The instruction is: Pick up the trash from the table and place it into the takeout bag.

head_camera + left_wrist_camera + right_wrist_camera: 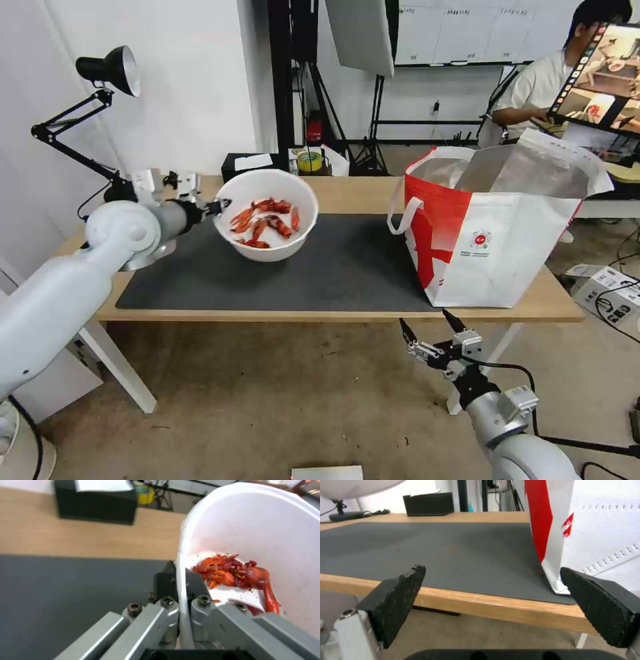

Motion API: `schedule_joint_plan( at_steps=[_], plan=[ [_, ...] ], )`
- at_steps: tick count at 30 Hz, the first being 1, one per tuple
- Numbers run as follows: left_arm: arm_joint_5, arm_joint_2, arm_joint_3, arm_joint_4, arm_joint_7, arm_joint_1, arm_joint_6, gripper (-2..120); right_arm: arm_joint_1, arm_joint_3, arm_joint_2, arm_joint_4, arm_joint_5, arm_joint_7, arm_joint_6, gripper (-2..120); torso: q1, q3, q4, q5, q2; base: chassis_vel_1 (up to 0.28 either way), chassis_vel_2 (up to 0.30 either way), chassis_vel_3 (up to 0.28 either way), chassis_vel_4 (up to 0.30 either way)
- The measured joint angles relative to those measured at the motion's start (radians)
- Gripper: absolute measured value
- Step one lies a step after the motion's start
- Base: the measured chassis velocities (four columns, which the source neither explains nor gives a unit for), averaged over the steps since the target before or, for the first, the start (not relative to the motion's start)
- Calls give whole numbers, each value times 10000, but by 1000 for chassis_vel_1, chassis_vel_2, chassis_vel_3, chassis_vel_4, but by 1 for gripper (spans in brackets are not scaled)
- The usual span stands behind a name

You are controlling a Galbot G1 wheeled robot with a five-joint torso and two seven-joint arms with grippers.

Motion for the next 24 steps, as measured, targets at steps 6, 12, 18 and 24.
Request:
schedule_joint_plan(
  at_steps=[6,12,18,24],
  plan=[
    [-323,-1336,1162,926,-352,-1784,-32,0,1,0,0,1,0,-1,0,100,1,1,-4,1,-1,0,0,0,0],
    [-437,-2171,1666,1480,-421,-2868,-33,0,1,0,0,0,0,0,0,100,1,0,-3,4,-1,0,0,0,0],
    [-472,-2831,1869,1860,-429,-3442,-25,0,1,0,0,1,0,-1,0,100,1,1,-1,1,-1,0,0,0,0],
    [-469,-3535,1820,2292,-459,-3933,3,0,1,0,0,1,0,0,1,100,1,0,-1,0,0,0,0,0,0]
  ],
)
